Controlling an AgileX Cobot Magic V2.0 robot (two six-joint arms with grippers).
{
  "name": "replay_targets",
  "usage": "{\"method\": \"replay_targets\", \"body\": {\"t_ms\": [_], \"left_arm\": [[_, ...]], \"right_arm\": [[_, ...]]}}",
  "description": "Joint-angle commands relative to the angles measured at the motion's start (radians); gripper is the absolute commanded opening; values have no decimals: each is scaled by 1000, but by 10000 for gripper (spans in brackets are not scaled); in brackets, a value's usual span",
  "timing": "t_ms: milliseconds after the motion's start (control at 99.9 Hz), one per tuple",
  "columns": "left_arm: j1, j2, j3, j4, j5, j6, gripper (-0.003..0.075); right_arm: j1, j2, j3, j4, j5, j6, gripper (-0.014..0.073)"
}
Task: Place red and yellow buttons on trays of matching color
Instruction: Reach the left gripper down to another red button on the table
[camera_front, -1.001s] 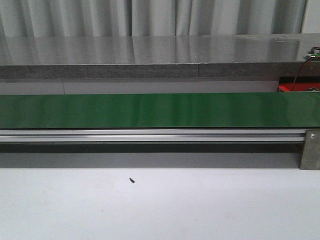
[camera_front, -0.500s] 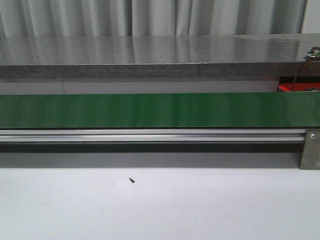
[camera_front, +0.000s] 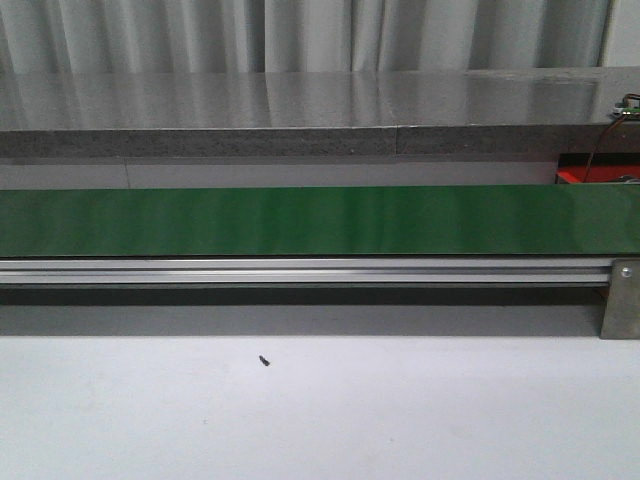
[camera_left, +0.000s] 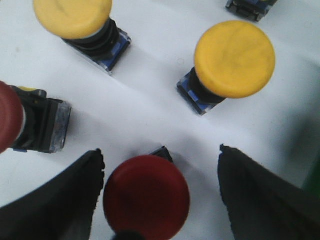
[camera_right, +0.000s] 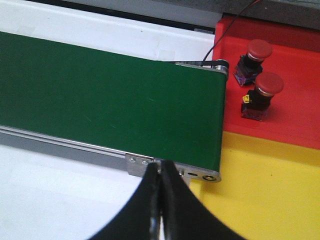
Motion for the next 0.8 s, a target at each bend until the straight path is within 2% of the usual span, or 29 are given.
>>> {"method": "replay_targets", "body": {"t_ms": [0,430,551,791], "left_arm": [[-6,-39,-30,-2,-30,-6,451],[-6,-39,-32,7,5,-6,123],[-6,-60,-57,7,55,-6,95],[-10,-157,-147,-38,193,3,96]], "right_arm": [[-9,-7,-24,18,-53,-2,-96],[-9,-7,-24,18,-53,-2,-96],[-9,-7,-24,18,-53,-2,-96],[-9,-7,-24,18,-53,-2,-96]]}}
